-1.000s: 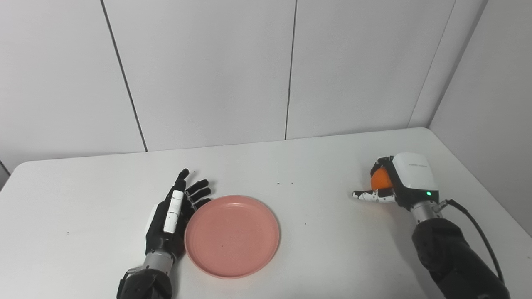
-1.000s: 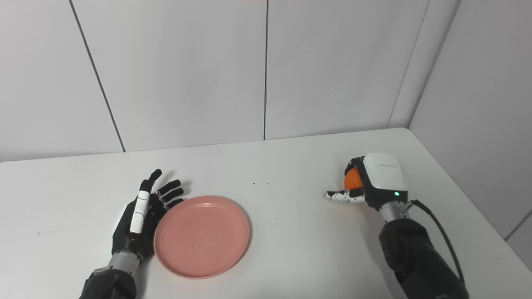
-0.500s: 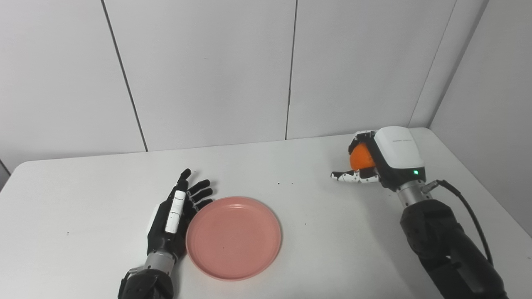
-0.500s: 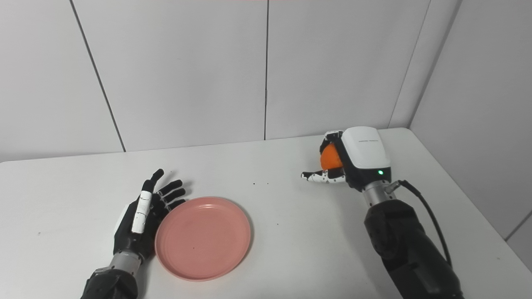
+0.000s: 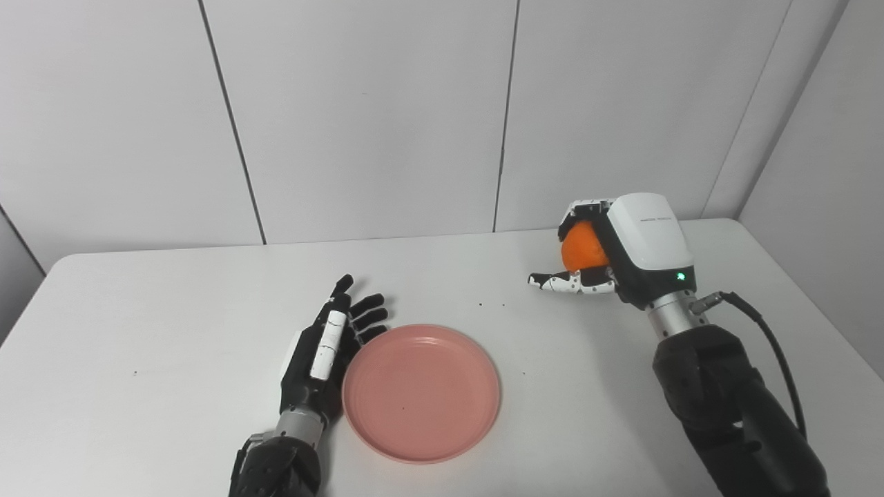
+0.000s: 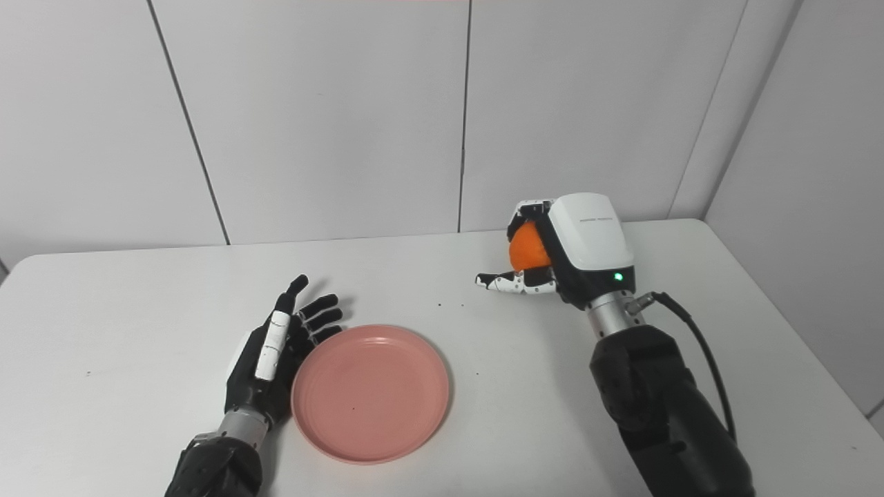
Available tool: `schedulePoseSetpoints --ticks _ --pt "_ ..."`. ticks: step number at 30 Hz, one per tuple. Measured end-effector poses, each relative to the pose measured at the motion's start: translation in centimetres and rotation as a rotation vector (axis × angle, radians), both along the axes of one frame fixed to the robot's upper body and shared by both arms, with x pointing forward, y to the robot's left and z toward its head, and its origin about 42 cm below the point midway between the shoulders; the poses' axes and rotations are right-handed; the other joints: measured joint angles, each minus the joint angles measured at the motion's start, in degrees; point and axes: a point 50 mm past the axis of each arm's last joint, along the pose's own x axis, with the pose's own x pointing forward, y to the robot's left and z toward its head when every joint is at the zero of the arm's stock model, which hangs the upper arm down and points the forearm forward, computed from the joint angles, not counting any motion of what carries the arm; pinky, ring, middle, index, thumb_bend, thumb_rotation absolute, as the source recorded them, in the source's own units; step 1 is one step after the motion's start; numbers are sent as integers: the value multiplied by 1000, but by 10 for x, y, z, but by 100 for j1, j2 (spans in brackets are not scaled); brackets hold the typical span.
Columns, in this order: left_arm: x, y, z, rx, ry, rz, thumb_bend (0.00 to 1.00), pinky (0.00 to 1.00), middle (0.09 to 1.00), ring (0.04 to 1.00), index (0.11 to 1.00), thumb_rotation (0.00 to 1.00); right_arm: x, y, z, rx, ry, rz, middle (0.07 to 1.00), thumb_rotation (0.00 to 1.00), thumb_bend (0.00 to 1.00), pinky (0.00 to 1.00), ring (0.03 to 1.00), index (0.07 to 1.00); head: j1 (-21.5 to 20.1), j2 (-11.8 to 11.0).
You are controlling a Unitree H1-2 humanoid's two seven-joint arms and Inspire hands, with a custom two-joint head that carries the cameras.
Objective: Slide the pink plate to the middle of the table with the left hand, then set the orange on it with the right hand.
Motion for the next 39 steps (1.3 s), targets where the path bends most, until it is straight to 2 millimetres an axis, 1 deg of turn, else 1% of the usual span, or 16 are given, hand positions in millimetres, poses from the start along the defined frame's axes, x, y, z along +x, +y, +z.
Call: schedulePoseSetpoints --ticks 3,7,9,13,16,18,20,22,24,26,27,30,31,34,37,39 --pt "-1 -5 0 -1 -5 -3 984 716 744 743 930 778 0 14 -4 7 9 51 205 383 630 90 139 221 141 9" --pt "-1 -9 0 6 -8 -8 978 709 748 738 930 783 1 30 -7 18 13 101 215 413 617 95 147 229 264 26" --pt "-1 -10 0 6 -8 -8 976 712 754 744 930 785 2 34 -7 6 9 130 214 383 619 99 150 232 299 26" --pt "-1 -10 0 5 -7 -6 973 713 762 756 929 791 2 44 -7 -13 10 182 222 405 620 107 157 257 343 26" --pt "-2 -12 0 2 -5 -1 973 707 758 749 926 793 1 56 -11 -8 32 213 231 425 627 118 168 273 361 18" --pt "-2 -13 0 -1 -3 1 985 706 753 743 924 804 0 63 -12 1 35 230 231 412 627 120 171 278 370 18" --pt "-2 -14 0 -3 -2 6 998 702 748 738 923 821 1 72 -11 8 34 250 232 376 627 122 172 292 378 18" --pt "-2 -15 0 -6 -1 9 1000 695 747 737 924 835 1 80 -10 0 28 278 250 384 623 127 183 318 379 18" --pt "-2 -15 0 -5 -1 9 1000 690 751 737 924 846 1 89 -10 -23 30 311 251 396 620 122 181 304 396 26" --pt "-2 -16 0 -6 -2 9 1000 687 749 736 922 850 0 97 -12 -43 46 337 266 427 609 132 193 319 405 35" --pt "-2 -15 1 -6 -3 9 1000 686 748 733 922 853 0 100 -15 -53 57 346 290 443 605 153 215 354 405 44" --pt "-2 -15 1 -4 -5 10 1000 691 747 727 920 867 2 105 -22 -63 90 358 313 435 605 174 237 388 405 62" --pt "-2 -15 1 2 -6 11 1000 699 748 728 922 887 3 106 -25 -62 101 361 300 426 601 166 228 364 405 62" --pt "-3 -15 1 11 -8 13 1000 704 748 729 924 929 5 112 -34 -57 137 376 294 423 597 164 227 346 379 79" --pt "-3 -14 1 15 -9 13 1000 712 740 732 926 949 6 118 -45 -78 185 399 291 392 590 161 222 344 387 97" --pt "-2 -14 1 15 -9 13 1000 724 737 738 926 953 7 121 -52 -93 206 416 292 389 585 158 220 353 387 105"
